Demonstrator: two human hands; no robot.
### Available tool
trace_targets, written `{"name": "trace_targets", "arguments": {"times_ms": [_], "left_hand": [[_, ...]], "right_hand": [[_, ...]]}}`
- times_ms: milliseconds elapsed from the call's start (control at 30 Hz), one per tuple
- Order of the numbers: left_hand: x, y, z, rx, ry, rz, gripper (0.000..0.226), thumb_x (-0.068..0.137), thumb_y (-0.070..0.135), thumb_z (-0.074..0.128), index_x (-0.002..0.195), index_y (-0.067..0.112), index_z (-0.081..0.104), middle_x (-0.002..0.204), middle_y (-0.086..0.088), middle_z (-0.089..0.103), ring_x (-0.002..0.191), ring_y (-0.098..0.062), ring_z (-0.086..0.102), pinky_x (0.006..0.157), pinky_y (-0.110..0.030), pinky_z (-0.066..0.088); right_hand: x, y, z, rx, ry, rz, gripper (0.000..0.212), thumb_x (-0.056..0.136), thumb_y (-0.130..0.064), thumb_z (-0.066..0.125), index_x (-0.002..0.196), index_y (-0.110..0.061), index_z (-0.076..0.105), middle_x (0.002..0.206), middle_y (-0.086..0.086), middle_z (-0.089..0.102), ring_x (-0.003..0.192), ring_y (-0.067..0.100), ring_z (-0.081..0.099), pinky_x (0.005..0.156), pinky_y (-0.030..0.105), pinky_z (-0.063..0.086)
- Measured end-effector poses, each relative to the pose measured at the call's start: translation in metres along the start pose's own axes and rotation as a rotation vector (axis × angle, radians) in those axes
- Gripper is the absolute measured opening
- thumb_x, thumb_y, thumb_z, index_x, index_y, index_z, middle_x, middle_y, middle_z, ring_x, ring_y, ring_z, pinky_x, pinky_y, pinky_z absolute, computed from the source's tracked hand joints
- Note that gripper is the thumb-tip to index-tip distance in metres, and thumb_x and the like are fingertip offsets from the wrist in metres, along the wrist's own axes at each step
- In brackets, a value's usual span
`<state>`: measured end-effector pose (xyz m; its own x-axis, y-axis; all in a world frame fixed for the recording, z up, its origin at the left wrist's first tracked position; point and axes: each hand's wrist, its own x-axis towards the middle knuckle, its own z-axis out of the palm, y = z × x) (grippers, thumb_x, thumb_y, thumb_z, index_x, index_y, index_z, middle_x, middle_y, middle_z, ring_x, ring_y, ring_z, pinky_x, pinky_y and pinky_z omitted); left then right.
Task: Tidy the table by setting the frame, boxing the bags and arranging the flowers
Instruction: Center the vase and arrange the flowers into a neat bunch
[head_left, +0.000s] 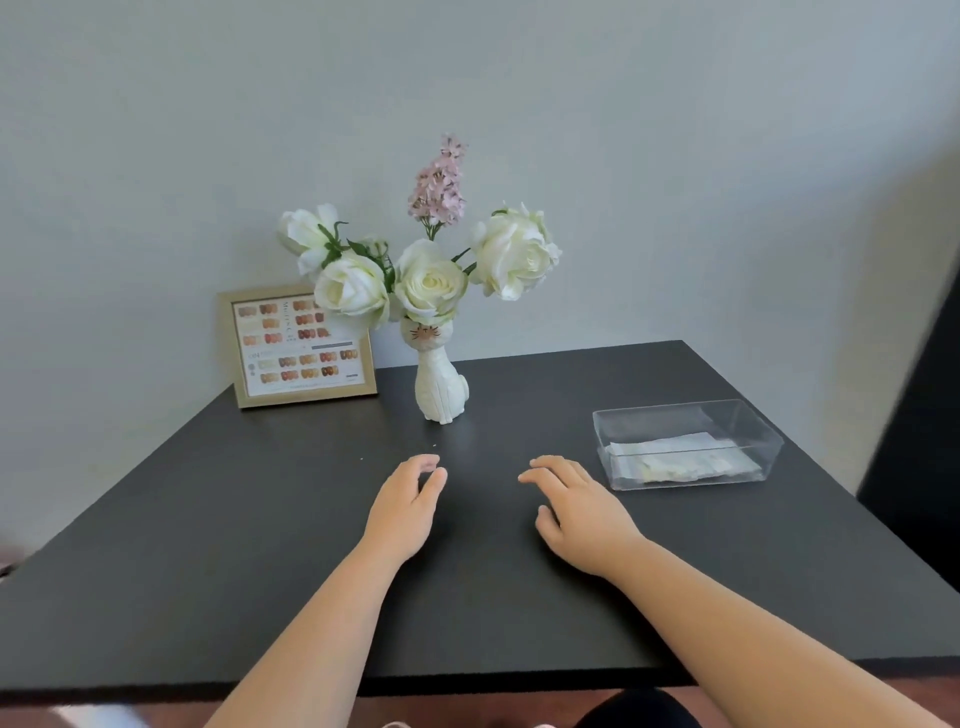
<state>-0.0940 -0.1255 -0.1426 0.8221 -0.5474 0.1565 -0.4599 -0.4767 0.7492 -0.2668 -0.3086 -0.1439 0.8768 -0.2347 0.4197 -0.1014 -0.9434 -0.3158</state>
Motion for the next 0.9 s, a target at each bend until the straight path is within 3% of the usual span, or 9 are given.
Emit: {"name": "trace_targets", "arguments": {"times_ms": [133, 233, 333, 433, 500, 533, 700, 900], "left_hand": [[0.004, -0.022, -0.027, 0.006, 0.006, -0.081, 0.028, 0.097, 0.039, 0.049, 0.116, 0.033, 0.068, 0.115, 0.022, 0.06, 0.107, -0.002, 0.054, 0.088, -0.022, 0.038], [0.011, -0.036, -0.043, -0.011, 0.006, -0.115, 0.026, 0.095, 0.035, 0.055, 0.117, 0.036, 0.07, 0.109, 0.027, 0.06, 0.101, 0.005, 0.054, 0.079, -0.01, 0.034], [0.024, -0.046, -0.052, -0.02, 0.002, -0.13, 0.026, 0.095, 0.033, 0.057, 0.117, 0.036, 0.07, 0.109, 0.029, 0.058, 0.103, 0.007, 0.049, 0.081, -0.009, 0.032], [0.044, -0.052, -0.056, -0.029, -0.037, -0.132, 0.027, 0.094, 0.033, 0.058, 0.119, 0.036, 0.07, 0.116, 0.024, 0.06, 0.108, 0.002, 0.05, 0.091, -0.017, 0.034], [0.06, -0.055, -0.058, -0.053, -0.065, -0.15, 0.029, 0.094, 0.033, 0.059, 0.121, 0.037, 0.068, 0.121, 0.022, 0.06, 0.111, 0.0, 0.051, 0.094, -0.019, 0.035], [0.068, -0.055, -0.058, -0.067, -0.079, -0.159, 0.03, 0.093, 0.034, 0.059, 0.123, 0.036, 0.067, 0.123, 0.021, 0.06, 0.114, -0.001, 0.051, 0.095, -0.019, 0.034], [0.104, -0.051, -0.053, -0.077, -0.167, -0.159, 0.047, 0.096, 0.039, 0.054, 0.142, 0.034, 0.049, 0.145, 0.015, 0.048, 0.134, -0.009, 0.042, 0.109, -0.028, 0.03], [0.141, -0.036, -0.037, -0.266, -0.133, -0.17, 0.057, 0.097, 0.035, 0.055, 0.15, 0.036, 0.034, 0.154, 0.011, 0.038, 0.135, -0.009, 0.042, 0.098, -0.023, 0.033]], "right_hand": [[0.035, -0.005, 0.023, 0.04, -0.097, 0.16, 0.046, 0.091, -0.023, 0.042, 0.136, -0.028, 0.044, 0.142, -0.012, 0.039, 0.128, 0.009, 0.035, 0.082, 0.029, 0.048], [0.058, -0.007, 0.038, 0.101, -0.135, 0.291, 0.049, 0.091, -0.025, 0.041, 0.14, -0.025, 0.042, 0.143, -0.008, 0.041, 0.13, 0.012, 0.037, 0.089, 0.03, 0.045], [0.081, -0.008, 0.051, 0.196, -0.109, 0.386, 0.051, 0.09, -0.026, 0.043, 0.141, -0.024, 0.043, 0.144, -0.009, 0.041, 0.129, 0.012, 0.039, 0.091, 0.029, 0.043], [0.11, -0.011, 0.062, 0.343, -0.066, 0.479, 0.052, 0.09, -0.026, 0.046, 0.142, -0.026, 0.042, 0.145, -0.01, 0.041, 0.105, 0.008, 0.052, 0.083, 0.028, 0.044], [0.133, -0.013, 0.071, 0.447, -0.008, 0.545, 0.053, 0.091, -0.026, 0.049, 0.143, -0.028, 0.041, 0.143, -0.009, 0.044, 0.082, 0.004, 0.05, 0.077, 0.025, 0.041], [0.145, -0.014, 0.076, 0.487, 0.021, 0.571, 0.053, 0.091, -0.026, 0.051, 0.143, -0.028, 0.04, 0.143, -0.008, 0.045, 0.081, 0.003, 0.049, 0.077, 0.025, 0.04], [0.191, -0.022, 0.097, 0.604, 0.123, 0.592, 0.057, 0.089, -0.036, 0.06, 0.142, -0.035, 0.04, 0.142, -0.008, 0.046, 0.12, 0.013, 0.052, 0.089, 0.03, 0.043], [0.208, -0.014, 0.105, 0.663, 0.148, 0.592, 0.047, 0.094, -0.032, 0.053, 0.139, -0.039, 0.041, 0.139, -0.007, 0.049, 0.117, 0.012, 0.053, 0.087, 0.028, 0.043]]}}
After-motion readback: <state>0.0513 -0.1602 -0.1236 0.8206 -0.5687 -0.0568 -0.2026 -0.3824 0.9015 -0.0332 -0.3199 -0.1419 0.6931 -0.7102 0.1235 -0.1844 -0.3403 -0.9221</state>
